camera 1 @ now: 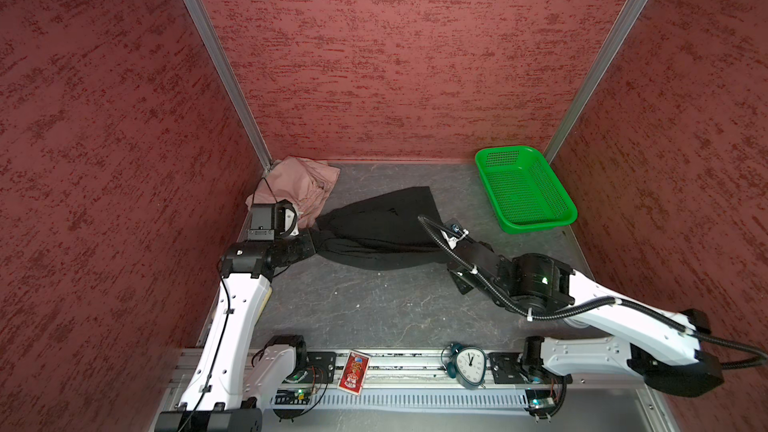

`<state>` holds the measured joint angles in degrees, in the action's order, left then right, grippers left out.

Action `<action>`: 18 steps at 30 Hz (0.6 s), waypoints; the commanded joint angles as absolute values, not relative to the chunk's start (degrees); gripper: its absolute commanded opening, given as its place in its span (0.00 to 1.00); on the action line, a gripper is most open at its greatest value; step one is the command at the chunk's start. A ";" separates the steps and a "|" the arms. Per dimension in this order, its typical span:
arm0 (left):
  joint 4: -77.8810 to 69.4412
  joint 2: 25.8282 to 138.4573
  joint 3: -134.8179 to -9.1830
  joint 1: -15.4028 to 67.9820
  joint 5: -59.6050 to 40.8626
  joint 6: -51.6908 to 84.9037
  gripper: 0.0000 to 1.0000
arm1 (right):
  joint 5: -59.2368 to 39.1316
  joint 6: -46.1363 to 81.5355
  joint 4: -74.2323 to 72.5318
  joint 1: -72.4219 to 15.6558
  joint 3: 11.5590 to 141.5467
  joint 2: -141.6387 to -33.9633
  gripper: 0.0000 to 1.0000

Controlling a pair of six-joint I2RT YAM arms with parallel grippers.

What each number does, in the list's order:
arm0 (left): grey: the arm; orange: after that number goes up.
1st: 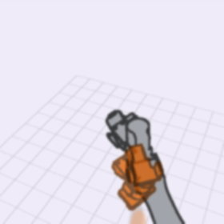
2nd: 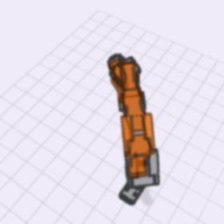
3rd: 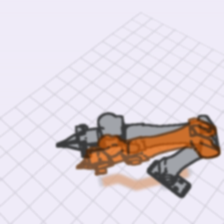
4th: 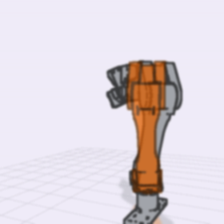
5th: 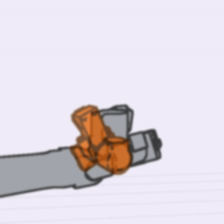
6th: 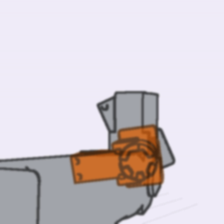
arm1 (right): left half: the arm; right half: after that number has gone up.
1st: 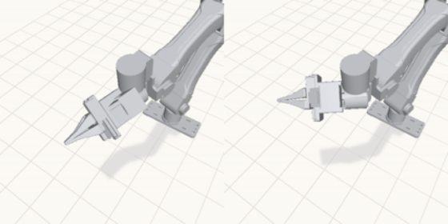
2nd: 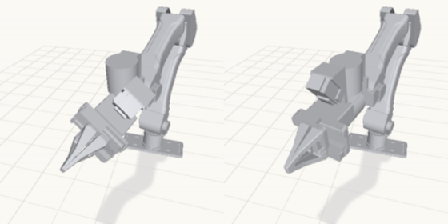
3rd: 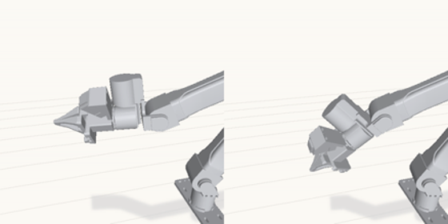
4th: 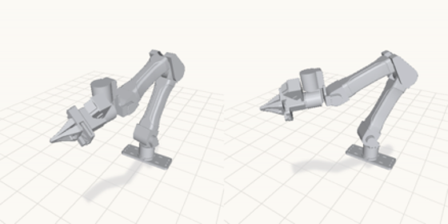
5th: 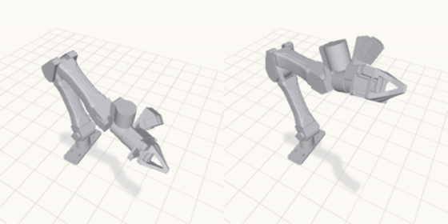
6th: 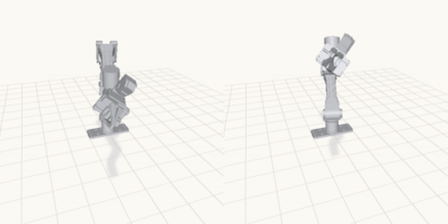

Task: Fold and stack the shorts

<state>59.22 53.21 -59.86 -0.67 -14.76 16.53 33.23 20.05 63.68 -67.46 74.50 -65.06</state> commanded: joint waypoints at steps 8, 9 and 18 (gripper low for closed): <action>60.94 49.60 -58.84 -1.06 -17.75 18.48 0.00 | 38.40 14.73 58.54 -67.59 74.09 -61.06 0.00; 60.99 49.77 -59.33 -1.23 -17.60 18.37 0.00 | 38.49 13.34 57.12 -67.38 73.61 -60.87 0.00; 59.92 58.20 -64.89 -1.84 -12.89 15.69 0.00 | 24.27 -4.23 38.62 -49.61 69.48 -60.97 0.00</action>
<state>62.13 56.62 -63.02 -1.02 -15.70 17.47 30.17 3.68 48.49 -54.00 69.93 -60.40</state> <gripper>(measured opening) 0.071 0.054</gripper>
